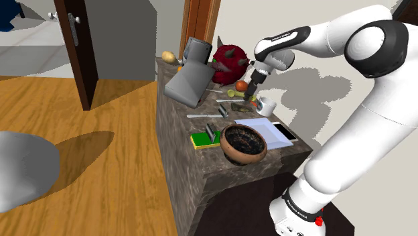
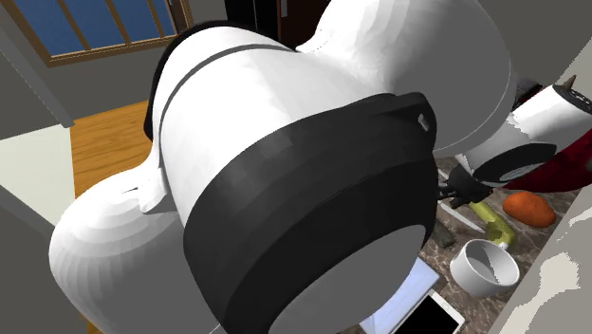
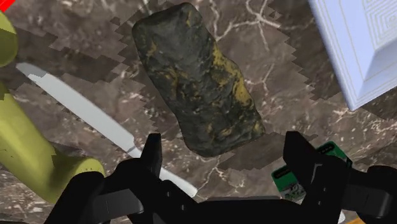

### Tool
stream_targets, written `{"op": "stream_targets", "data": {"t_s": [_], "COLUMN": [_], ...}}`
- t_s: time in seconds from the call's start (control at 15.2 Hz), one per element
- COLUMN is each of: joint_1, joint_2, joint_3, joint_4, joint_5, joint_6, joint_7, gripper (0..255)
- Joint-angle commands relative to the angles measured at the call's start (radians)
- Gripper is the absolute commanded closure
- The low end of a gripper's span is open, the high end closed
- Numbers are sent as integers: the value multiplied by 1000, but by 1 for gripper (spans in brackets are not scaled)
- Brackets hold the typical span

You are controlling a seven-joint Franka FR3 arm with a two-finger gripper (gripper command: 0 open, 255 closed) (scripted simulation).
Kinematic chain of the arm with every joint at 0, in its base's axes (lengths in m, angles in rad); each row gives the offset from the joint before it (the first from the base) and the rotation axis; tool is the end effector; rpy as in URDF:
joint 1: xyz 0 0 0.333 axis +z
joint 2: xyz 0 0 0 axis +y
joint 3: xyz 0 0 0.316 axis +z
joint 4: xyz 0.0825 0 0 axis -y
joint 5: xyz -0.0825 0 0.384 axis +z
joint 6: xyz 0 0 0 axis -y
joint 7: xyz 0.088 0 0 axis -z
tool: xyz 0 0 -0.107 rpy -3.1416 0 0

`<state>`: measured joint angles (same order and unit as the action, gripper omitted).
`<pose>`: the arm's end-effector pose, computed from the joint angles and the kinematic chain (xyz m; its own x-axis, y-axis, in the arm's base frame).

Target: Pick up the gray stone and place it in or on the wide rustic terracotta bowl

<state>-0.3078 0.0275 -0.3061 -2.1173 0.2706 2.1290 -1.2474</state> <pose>0.4530 -0.3041 0.4009 0.8706 0.4512 0.1960 0.4751 -0.8746 -0.0969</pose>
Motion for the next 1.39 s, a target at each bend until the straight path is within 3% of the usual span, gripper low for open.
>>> {"op": "stream_targets", "data": {"t_s": [0.0, 0.33, 0.79, 1.32], "joint_1": [-26, -85, -80, -80], "joint_2": [21, 104, 151, 151], "joint_3": [-22, -55, -42, -41], "joint_4": [5, 52, 4, 4], "joint_5": [1, 8, 44, 44], "joint_6": [-14, -39, 51, 51], "joint_7": [-140, -420, -443, -443], "gripper": [0, 0, 0, 0]}}
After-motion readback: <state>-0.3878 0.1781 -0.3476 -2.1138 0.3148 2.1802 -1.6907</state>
